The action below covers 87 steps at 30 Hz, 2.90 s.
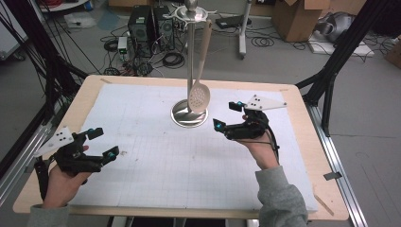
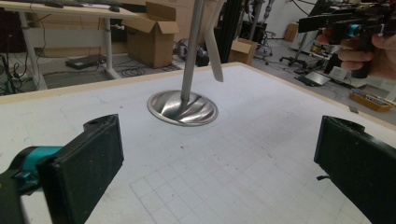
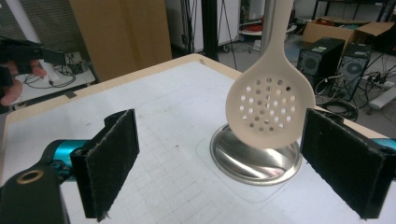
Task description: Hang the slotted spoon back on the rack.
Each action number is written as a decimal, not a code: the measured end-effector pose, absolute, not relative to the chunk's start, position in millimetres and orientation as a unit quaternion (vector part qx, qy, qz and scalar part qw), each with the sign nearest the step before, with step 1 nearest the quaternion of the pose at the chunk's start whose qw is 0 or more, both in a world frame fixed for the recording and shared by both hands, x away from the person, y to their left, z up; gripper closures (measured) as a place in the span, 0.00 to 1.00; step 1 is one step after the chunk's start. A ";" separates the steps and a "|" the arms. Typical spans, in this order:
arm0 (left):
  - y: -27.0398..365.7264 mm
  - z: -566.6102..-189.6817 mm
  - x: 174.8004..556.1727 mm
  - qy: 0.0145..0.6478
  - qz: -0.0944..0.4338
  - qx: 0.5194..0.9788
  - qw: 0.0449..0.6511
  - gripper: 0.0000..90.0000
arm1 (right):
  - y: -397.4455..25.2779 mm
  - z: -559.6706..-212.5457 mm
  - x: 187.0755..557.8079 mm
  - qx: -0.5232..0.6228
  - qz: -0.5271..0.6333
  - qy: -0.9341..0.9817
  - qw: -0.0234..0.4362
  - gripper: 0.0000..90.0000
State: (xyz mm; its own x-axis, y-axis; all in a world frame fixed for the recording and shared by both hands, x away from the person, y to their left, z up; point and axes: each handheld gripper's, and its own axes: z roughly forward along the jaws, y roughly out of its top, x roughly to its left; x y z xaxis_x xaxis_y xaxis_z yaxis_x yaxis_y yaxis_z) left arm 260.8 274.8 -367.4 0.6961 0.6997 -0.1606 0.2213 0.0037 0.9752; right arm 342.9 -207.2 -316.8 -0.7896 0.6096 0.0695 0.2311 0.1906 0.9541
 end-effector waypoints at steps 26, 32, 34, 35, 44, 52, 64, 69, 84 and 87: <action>270.2 -369.7 266.8 0.337 0.187 0.683 0.620 0.02 | -235.4 -341.1 311.5 0.291 0.563 0.753 0.177 0.12; 272.0 -371.6 267.9 0.341 0.190 0.683 0.617 0.02 | -245.3 -350.4 308.1 0.301 0.565 0.748 0.175 0.12; 272.8 -371.6 268.1 0.342 0.190 0.683 0.617 0.02 | -251.2 -352.7 306.3 0.307 0.569 0.743 0.173 0.12; 272.9 -371.7 268.2 0.342 0.190 0.682 0.618 0.02 | -253.1 -353.0 305.7 0.310 0.571 0.741 0.172 0.12; 273.1 -371.6 268.2 0.342 0.191 0.682 0.617 0.02 | -270.3 -357.9 298.0 0.318 0.588 0.725 0.170 0.12; 272.5 -369.6 267.4 0.340 0.180 0.676 0.629 0.02 | -280.2 -366.3 294.5 0.326 0.588 0.722 0.165 0.12; 273.1 -367.5 266.2 0.338 0.187 0.678 0.626 0.02 | -301.8 -370.1 286.7 0.336 0.596 0.710 0.167 0.11; 275.0 -368.0 266.2 0.341 0.189 0.677 0.625 0.02 | -312.4 -368.2 280.7 0.338 0.600 0.705 0.167 0.11; 276.1 -368.2 265.9 0.339 0.191 0.675 0.627 0.02 | -328.6 -360.8 266.5 0.327 0.603 0.705 0.179 0.02; 278.2 -369.4 266.0 0.335 0.192 0.677 0.627 0.02 | -331.7 -359.8 263.8 0.326 0.601 0.707 0.179 0.02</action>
State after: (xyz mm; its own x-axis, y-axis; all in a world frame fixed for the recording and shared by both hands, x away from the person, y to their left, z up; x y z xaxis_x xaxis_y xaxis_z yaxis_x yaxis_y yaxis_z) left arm 266.0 278.2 -369.4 0.7019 0.6940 -0.1600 0.2126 0.0102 0.9771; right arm 263.8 -331.7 -359.8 -0.7234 0.6762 0.1392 0.2464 0.0645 0.9670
